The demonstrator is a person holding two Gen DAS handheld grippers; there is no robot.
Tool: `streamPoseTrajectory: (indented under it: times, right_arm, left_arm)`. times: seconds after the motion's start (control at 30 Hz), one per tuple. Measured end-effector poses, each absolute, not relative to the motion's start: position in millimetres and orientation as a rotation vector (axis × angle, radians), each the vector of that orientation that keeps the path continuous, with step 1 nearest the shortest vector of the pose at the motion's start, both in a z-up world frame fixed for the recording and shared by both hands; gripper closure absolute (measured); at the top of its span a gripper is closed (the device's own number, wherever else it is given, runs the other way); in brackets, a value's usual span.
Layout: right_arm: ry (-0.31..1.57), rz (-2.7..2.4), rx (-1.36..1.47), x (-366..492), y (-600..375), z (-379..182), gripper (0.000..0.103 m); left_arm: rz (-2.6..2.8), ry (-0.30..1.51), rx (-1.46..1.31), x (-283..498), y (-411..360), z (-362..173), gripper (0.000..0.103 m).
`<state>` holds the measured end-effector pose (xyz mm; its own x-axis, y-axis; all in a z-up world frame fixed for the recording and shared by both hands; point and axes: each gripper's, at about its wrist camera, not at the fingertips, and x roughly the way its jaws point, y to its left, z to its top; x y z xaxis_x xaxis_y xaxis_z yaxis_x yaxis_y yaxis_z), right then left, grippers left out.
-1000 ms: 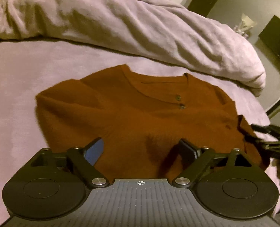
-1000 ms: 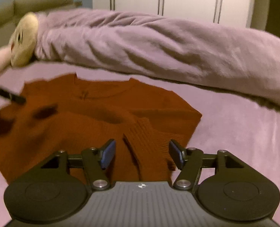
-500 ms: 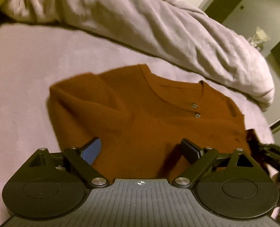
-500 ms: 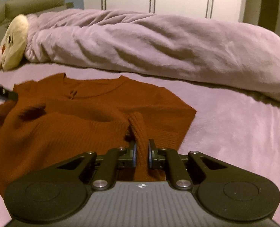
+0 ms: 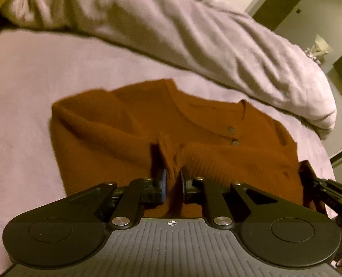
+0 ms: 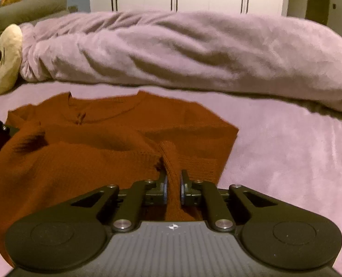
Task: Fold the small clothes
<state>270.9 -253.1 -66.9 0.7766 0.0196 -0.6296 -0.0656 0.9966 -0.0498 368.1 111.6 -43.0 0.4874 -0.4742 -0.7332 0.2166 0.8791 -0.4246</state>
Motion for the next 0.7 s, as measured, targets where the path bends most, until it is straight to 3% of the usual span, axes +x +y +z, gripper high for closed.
streamPoseTrajectory:
  times: [0.43,0.7]
  right_arm:
    - [0.386,0.067,-0.063,243,-240,31,0.095]
    - [0.396,0.014,-0.093,322,-225,25,0.095]
  left_arm:
    - [-0.35,0.644,-0.193,347,130,66,0.095]
    - [-0.213,0.716,-0.167,388,127,30,0.095]
